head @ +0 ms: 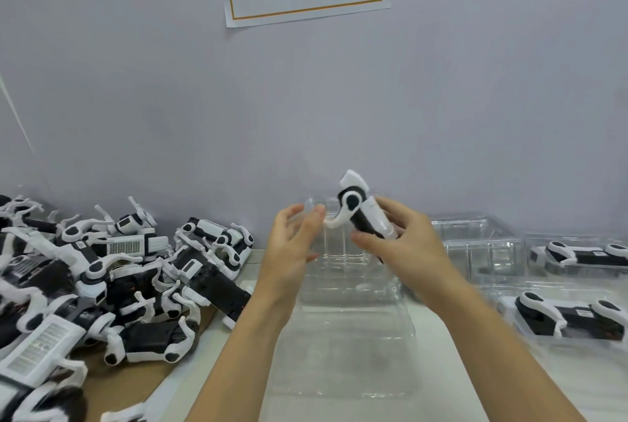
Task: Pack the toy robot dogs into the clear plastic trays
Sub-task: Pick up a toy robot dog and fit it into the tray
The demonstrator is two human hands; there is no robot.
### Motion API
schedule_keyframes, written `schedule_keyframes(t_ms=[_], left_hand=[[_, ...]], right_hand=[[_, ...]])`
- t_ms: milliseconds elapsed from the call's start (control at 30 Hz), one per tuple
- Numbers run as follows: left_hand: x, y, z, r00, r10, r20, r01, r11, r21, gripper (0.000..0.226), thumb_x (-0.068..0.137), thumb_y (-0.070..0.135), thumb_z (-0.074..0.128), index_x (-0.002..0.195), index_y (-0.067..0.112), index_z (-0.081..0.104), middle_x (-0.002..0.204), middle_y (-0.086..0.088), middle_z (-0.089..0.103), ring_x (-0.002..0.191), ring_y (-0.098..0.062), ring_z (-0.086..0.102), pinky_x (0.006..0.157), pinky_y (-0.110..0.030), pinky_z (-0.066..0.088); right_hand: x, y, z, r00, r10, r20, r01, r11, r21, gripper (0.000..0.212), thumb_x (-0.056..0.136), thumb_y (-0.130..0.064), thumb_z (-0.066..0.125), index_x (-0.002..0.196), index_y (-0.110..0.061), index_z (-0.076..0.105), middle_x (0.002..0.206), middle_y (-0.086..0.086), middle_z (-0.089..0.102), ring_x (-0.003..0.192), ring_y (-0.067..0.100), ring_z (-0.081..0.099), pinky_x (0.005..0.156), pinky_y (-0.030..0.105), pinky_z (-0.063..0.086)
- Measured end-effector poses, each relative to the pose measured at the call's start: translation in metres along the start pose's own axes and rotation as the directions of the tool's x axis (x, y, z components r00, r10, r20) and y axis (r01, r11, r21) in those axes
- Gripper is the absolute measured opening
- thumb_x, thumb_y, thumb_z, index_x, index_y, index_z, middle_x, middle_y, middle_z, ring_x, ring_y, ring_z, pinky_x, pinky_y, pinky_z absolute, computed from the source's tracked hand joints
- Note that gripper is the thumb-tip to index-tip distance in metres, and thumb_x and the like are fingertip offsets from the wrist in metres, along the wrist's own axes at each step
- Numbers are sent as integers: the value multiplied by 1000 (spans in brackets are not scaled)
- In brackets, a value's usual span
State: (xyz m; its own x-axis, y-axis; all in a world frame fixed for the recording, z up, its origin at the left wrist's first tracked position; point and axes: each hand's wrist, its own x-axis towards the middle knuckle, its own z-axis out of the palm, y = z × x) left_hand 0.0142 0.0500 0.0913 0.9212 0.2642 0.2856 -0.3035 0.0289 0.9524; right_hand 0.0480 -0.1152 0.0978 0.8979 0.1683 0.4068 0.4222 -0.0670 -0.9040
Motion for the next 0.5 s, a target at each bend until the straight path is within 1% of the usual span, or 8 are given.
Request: schedule_keyframes(t_ms=[100, 167, 233, 300, 333, 400, 467, 500], left_hand=[[2, 3, -6, 999, 53, -11, -53, 998, 18, 75, 66, 59, 73, 131, 26, 54, 121, 11, 68, 98, 2, 68, 77, -23, 53], [2, 3, -11, 998, 39, 56, -42, 997, 61, 64, 66, 52, 76, 122, 24, 62, 108, 10, 74, 92, -1, 70, 72, -21, 52], [1, 0, -12, 989, 28, 144, -43, 994, 98, 43, 70, 41, 77, 107, 19, 70, 95, 3, 75, 88, -10, 70, 71, -24, 52], [0, -3, -11, 985, 35, 170, -50, 995, 83, 37, 72, 34, 78, 104, 16, 71, 92, -4, 75, 88, -17, 71, 74, -29, 54], [0, -4, -10, 985, 45, 167, -59, 995, 78, 38, 71, 33, 79, 104, 16, 71, 92, -5, 75, 87, -17, 71, 75, -29, 54], [0, -6, -9, 984, 78, 159, -91, 993, 72, 38, 70, 30, 82, 104, 16, 70, 86, -2, 74, 78, -13, 70, 68, -23, 52], [-1, -6, -7, 981, 121, 148, -132, 989, 61, 34, 74, 25, 86, 101, 14, 69, 76, 4, 71, 68, -8, 66, 59, -16, 49], [-1, -7, -7, 980, 140, 138, -149, 987, 58, 31, 76, 23, 86, 100, 14, 69, 74, 5, 70, 66, -8, 66, 58, -15, 49]], right_hand=[[-1, 0, 5, 995, -66, 76, 81, 973, -218, 53, 72, -13, 86, 114, -40, 68, 97, -21, 69, 90, -2, 65, 80, 20, 52], [-3, -1, 9, 983, -110, 147, 150, 942, -299, 56, 71, -12, 86, 109, -48, 66, 97, -28, 67, 93, -9, 62, 79, 11, 49], [-5, -2, 12, 964, -151, 218, 216, 925, -314, 59, 71, -10, 85, 107, -53, 66, 101, -33, 66, 98, -10, 60, 80, 7, 47], [-6, -4, 14, 950, -193, 246, 266, 912, -313, 64, 71, -5, 82, 110, -53, 66, 103, -34, 66, 101, -10, 60, 82, 5, 45], [-6, -5, 14, 947, -210, 244, 281, 908, -311, 68, 70, -3, 81, 108, -57, 65, 102, -36, 66, 101, -11, 60, 81, 3, 44], [-7, -6, 13, 944, -237, 228, 300, 904, -305, 80, 69, 3, 79, 99, -69, 60, 102, -37, 65, 101, -13, 59, 79, 1, 42], [-6, -5, 13, 946, -248, 209, 301, 910, -284, 88, 69, 9, 77, 94, -74, 58, 101, -37, 65, 101, -14, 59, 77, 0, 43], [-6, -4, 13, 946, -253, 202, 303, 914, -272, 90, 69, 10, 76, 94, -74, 58, 101, -37, 65, 100, -14, 59, 75, 1, 43]])
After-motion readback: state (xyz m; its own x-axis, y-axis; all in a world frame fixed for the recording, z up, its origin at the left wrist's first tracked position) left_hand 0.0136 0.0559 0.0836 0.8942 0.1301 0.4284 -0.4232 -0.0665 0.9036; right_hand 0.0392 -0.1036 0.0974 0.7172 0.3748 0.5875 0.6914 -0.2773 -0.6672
